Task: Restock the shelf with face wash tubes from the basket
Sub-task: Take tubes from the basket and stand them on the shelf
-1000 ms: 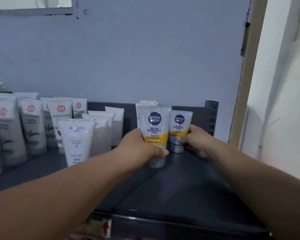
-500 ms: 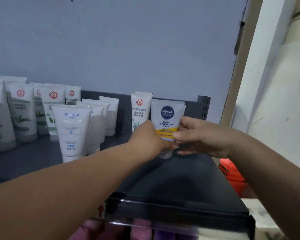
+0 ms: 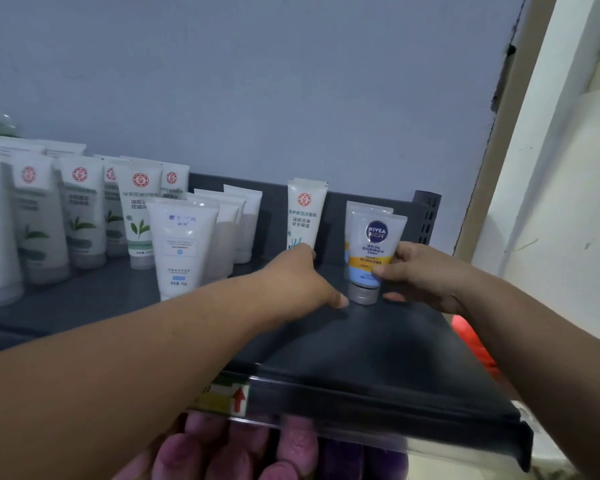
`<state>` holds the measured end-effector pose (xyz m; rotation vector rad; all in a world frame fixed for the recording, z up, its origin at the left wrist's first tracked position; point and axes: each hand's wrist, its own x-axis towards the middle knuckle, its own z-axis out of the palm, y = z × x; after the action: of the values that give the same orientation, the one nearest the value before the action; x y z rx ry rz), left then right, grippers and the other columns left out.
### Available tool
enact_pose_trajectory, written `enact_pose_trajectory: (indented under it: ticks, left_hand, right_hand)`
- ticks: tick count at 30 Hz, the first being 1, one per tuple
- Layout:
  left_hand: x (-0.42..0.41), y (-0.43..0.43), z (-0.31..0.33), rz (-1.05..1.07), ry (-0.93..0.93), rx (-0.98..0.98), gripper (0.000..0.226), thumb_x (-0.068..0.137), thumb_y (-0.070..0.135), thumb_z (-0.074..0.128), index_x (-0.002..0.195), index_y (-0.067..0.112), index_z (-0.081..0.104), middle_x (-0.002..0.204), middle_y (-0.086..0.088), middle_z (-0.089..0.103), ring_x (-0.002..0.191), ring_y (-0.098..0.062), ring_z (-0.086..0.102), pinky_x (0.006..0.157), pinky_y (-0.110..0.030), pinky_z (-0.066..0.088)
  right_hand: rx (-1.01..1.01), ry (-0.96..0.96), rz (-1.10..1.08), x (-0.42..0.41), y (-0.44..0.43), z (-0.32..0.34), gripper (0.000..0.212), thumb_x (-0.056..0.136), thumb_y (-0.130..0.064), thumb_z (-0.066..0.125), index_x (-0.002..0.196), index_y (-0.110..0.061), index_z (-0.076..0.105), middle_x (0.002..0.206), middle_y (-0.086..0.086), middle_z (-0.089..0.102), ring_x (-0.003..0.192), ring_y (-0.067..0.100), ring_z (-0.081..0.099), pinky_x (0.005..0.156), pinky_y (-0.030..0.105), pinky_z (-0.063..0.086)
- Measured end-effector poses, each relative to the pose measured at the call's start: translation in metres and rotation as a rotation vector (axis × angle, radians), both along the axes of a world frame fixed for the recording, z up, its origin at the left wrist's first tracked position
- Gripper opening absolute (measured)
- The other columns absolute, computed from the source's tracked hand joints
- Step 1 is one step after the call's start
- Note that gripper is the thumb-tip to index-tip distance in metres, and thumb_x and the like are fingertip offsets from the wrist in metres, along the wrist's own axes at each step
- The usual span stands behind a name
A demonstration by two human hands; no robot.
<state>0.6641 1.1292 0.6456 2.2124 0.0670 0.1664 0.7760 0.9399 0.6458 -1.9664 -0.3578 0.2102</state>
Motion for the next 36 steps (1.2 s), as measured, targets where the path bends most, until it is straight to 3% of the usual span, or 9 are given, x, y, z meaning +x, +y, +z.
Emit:
enact_pose_trajectory:
  ticks: [3,6,9,13,19,25,31,33,36]
  left_hand:
    - [-0.01,0.009,0.001,-0.003,-0.034,-0.001,0.075,0.073,0.028,0.081,0.134,0.014,0.04,0.124,-0.005,0.052,0.109,-0.02,0.053,0.084,-0.027,0.041]
    - [-0.025,0.018,0.002,-0.029,-0.076,0.011,0.081,0.075,0.03,0.079,0.142,0.018,0.035,0.131,-0.002,0.049,0.113,-0.018,0.051,0.087,-0.027,0.04]
    - [-0.051,0.028,0.003,-0.056,-0.159,0.053,0.078,0.076,0.032,0.077,0.141,0.022,0.036,0.135,0.0,0.048,0.116,-0.016,0.051,0.095,-0.028,0.043]
    - [-0.106,0.06,0.0,-0.061,-0.287,0.185,0.072,0.079,0.035,0.073,0.14,0.026,0.036,0.135,0.005,0.048,0.12,-0.015,0.049,0.099,-0.031,0.043]
    - [-0.215,0.16,-0.024,0.026,-0.37,0.399,0.073,0.08,0.041,0.07,0.141,0.029,0.033,0.139,0.006,0.045,0.127,-0.011,0.044,0.098,-0.026,0.038]
    - [-0.318,0.274,-0.075,0.229,-0.216,0.518,0.066,0.08,0.043,0.069,0.136,0.025,0.038,0.136,0.002,0.048,0.123,-0.018,0.046,0.095,-0.031,0.042]
    - [-0.395,0.362,-0.125,0.377,-0.027,0.546,0.081,0.079,0.045,0.071,0.145,0.023,0.029,0.143,-0.002,0.042,0.129,-0.022,0.042,0.1,-0.034,0.039]
    - [-0.416,0.387,-0.141,0.433,0.033,0.527,0.082,0.077,0.044,0.073,0.144,0.022,0.031,0.139,-0.004,0.044,0.125,-0.023,0.046,0.098,-0.036,0.043]
    - [-0.444,0.419,-0.169,0.494,0.088,0.484,0.065,0.074,0.042,0.073,0.13,0.023,0.046,0.118,-0.003,0.055,0.11,-0.024,0.054,0.083,-0.036,0.047]
  right_hand:
    - [-0.009,-0.139,-0.238,-0.012,-0.004,0.017,0.025,0.086,-0.002,0.062,0.109,-0.011,0.063,0.098,0.014,0.07,0.093,0.026,0.068,0.074,0.034,0.054]
    - [-0.121,-0.576,-0.601,-0.042,0.004,0.038,0.024,0.082,-0.008,0.053,0.103,-0.019,0.06,0.097,0.0,0.062,0.094,0.024,0.062,0.084,0.039,0.053]
    - [-0.234,-0.883,-0.487,-0.095,0.036,0.044,0.02,0.085,-0.008,0.05,0.099,-0.02,0.059,0.094,-0.005,0.06,0.087,0.017,0.056,0.078,0.028,0.044]
    - [-0.492,-1.057,-0.284,-0.16,0.089,0.031,0.021,0.089,-0.015,0.053,0.11,-0.018,0.057,0.106,-0.001,0.057,0.093,0.017,0.055,0.076,0.03,0.042]
    - [-0.655,-1.086,-0.046,-0.249,0.184,-0.006,0.041,0.087,-0.018,0.06,0.128,-0.012,0.053,0.126,0.008,0.053,0.114,0.029,0.049,0.093,0.041,0.042]
    - [-0.657,-0.984,0.215,-0.328,0.301,-0.078,0.058,0.084,-0.034,0.055,0.137,-0.01,0.049,0.141,0.01,0.046,0.128,0.03,0.043,0.107,0.04,0.034]
    - [-0.59,-0.865,0.394,-0.387,0.404,-0.143,0.064,0.076,-0.035,0.061,0.13,-0.001,0.056,0.133,0.022,0.053,0.12,0.041,0.053,0.098,0.051,0.045]
    - [-0.591,-0.85,0.451,-0.405,0.432,-0.158,0.063,0.077,-0.032,0.065,0.13,0.0,0.055,0.134,0.024,0.052,0.121,0.042,0.052,0.099,0.052,0.045]
    - [-0.626,-0.831,0.552,-0.428,0.47,-0.18,0.063,0.088,-0.032,0.064,0.143,-0.009,0.042,0.149,0.015,0.038,0.135,0.034,0.037,0.11,0.042,0.031]
